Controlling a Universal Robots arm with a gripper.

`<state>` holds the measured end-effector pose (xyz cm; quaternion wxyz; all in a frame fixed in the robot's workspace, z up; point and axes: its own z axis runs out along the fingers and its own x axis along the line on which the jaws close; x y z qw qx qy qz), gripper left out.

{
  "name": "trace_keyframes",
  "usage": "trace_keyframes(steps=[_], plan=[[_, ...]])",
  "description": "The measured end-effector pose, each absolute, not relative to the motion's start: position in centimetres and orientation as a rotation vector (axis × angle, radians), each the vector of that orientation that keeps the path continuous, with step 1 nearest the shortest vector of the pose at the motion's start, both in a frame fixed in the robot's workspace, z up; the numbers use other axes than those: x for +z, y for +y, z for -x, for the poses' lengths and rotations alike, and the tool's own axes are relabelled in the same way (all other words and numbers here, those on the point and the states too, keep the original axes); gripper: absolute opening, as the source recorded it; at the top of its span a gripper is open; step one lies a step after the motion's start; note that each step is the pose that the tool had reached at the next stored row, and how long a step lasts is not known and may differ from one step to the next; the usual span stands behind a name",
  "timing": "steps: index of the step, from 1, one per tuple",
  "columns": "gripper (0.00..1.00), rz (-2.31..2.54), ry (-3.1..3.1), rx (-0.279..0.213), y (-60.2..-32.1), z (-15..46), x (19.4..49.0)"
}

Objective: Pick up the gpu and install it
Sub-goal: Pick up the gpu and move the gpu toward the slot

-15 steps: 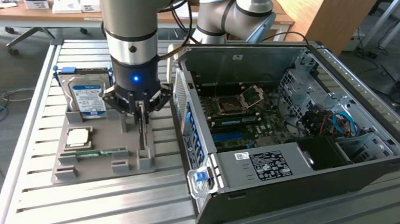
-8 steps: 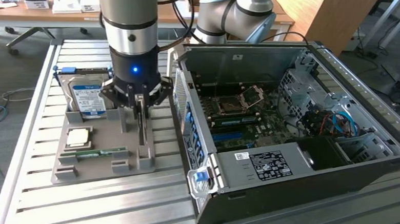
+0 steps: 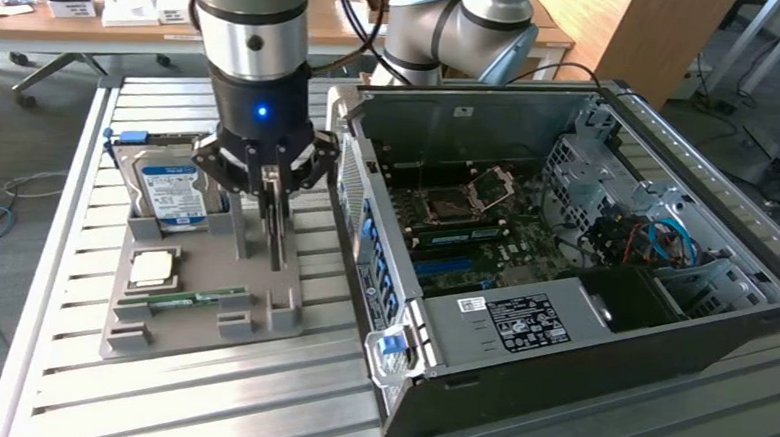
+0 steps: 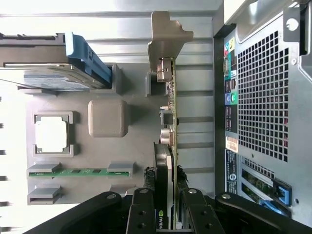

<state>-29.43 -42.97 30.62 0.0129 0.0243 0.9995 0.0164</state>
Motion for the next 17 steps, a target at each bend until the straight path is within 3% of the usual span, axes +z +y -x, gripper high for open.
trace_keyframes(steps=[17], plan=[[0.27, -0.076, 3.114, 0.051, -43.0, 29.4, 35.1]])
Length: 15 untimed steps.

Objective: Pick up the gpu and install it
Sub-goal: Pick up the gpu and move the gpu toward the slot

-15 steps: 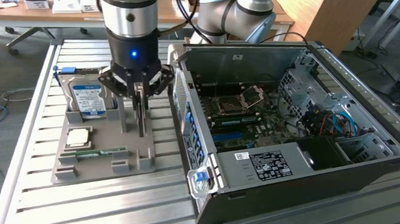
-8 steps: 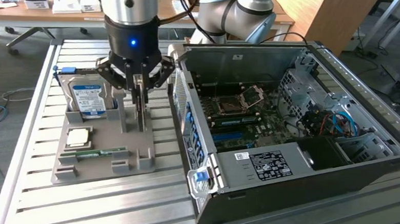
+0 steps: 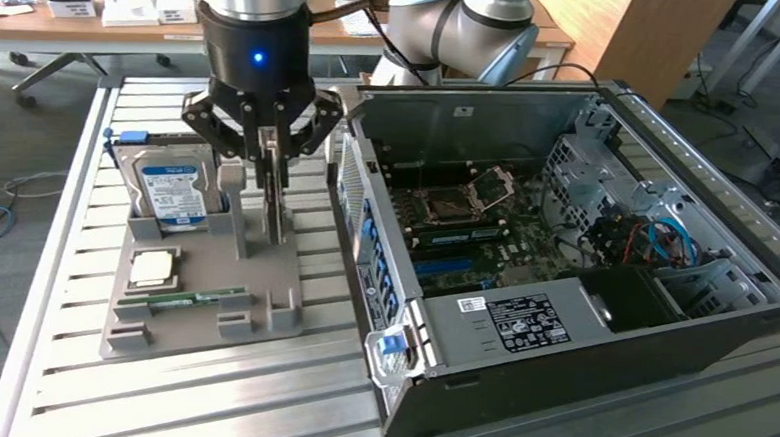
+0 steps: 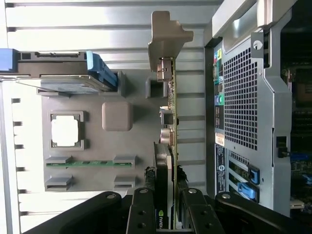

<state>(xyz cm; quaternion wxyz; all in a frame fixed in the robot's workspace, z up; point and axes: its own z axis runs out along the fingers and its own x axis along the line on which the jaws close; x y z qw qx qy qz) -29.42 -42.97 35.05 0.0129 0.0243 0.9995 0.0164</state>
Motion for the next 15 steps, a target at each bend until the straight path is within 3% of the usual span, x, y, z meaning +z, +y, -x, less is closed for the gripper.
trace_keyframes(steps=[15], plan=[[0.27, -0.076, 3.115, 0.051, -43.0, 29.4, 38.4]])
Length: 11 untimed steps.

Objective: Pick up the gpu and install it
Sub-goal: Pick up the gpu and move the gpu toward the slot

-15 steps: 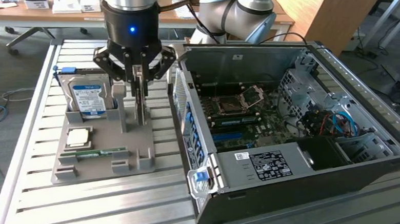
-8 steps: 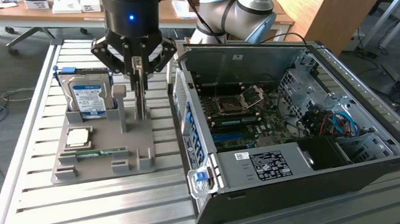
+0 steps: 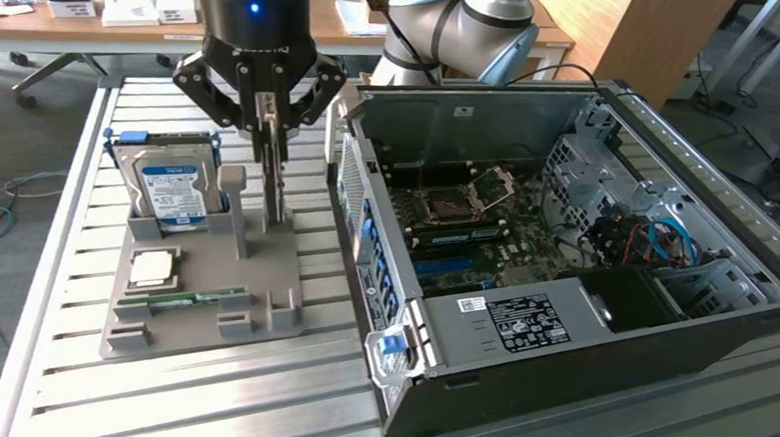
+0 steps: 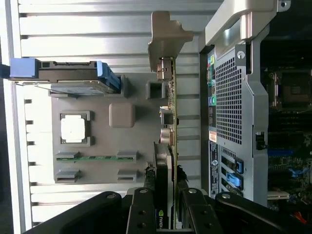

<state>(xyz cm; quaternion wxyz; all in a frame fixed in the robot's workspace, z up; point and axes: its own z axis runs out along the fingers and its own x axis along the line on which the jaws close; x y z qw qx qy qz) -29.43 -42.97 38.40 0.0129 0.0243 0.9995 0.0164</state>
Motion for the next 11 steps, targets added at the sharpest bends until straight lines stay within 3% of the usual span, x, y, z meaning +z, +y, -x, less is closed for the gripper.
trace_keyframes(steps=[11], plan=[[0.27, -0.076, 3.115, 0.051, -42.97, 29.43, 39.36]])
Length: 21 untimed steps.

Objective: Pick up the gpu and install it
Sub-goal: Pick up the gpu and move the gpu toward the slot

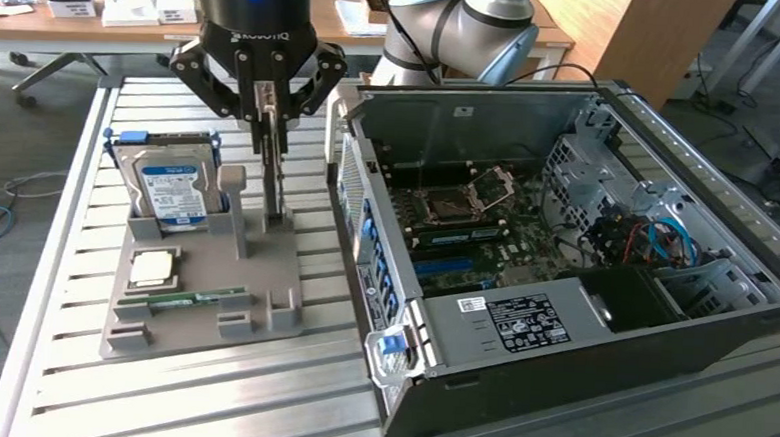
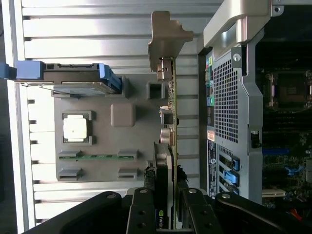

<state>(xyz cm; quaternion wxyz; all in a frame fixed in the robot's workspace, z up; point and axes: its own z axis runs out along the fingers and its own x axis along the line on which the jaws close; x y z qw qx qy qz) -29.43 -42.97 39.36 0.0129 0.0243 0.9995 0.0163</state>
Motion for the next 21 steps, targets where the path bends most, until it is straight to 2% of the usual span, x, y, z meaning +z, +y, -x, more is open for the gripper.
trace_keyframes(steps=[21], plan=[[0.27, -0.076, 3.114, 0.051, -43.0, 29.4, 40.5]])
